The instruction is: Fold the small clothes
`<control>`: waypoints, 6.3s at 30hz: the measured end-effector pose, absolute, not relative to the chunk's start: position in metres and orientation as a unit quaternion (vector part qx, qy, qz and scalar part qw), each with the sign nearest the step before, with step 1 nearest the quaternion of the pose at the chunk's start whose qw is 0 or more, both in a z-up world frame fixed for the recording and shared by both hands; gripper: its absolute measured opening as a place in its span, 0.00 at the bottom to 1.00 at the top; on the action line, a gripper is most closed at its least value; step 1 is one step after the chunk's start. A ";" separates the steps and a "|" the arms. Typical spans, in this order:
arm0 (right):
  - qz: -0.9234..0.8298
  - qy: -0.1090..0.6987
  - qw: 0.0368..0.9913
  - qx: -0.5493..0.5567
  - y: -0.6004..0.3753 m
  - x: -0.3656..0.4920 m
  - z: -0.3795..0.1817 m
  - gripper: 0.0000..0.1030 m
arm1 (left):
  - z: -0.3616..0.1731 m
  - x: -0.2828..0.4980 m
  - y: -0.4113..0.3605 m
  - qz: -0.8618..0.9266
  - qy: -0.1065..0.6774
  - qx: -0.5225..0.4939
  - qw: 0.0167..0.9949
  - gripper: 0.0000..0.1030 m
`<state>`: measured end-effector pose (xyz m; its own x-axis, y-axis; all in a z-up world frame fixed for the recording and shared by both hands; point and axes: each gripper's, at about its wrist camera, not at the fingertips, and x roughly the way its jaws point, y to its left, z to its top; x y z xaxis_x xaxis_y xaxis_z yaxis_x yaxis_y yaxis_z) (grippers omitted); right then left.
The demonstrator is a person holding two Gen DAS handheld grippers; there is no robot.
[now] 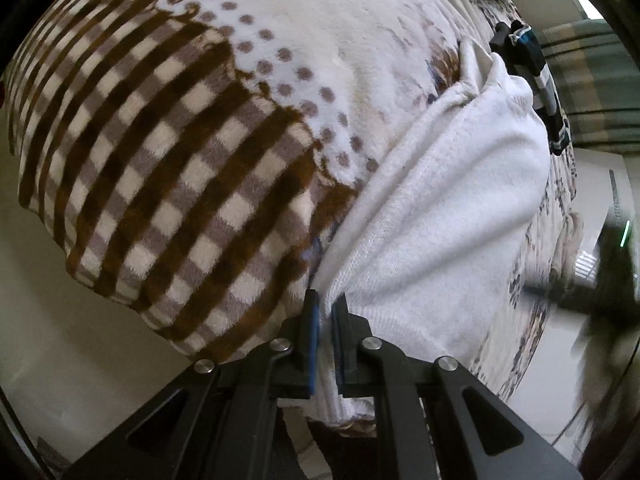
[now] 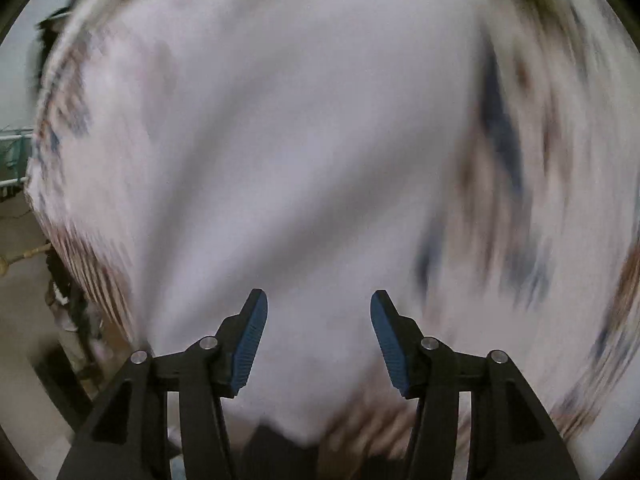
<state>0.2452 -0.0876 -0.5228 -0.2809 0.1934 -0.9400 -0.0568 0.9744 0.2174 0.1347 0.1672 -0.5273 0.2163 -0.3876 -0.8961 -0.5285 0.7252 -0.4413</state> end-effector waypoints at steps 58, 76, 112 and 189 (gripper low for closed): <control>0.032 0.662 0.700 0.267 -0.205 0.487 -0.566 0.61 | -0.546 0.545 0.163 -0.117 0.606 -0.289 0.732 0.21; 0.054 0.736 0.589 0.330 -0.207 0.172 -0.528 0.70 | -0.494 0.281 0.157 -0.136 0.670 -0.253 0.685 0.51; 0.013 0.743 0.595 0.306 -0.138 0.049 -0.591 0.04 | -0.513 0.147 0.172 -0.056 0.648 -0.326 0.686 0.04; 0.109 0.499 0.686 0.519 -0.214 0.480 -0.496 0.63 | -0.465 0.543 0.179 -0.162 0.494 -0.450 0.726 0.54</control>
<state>0.4797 -0.2144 -0.4956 0.4782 0.6674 -0.5709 0.3677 0.4382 0.8203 0.5426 0.1794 -0.4650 0.4585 -0.6804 -0.5717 -0.2093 0.5426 -0.8135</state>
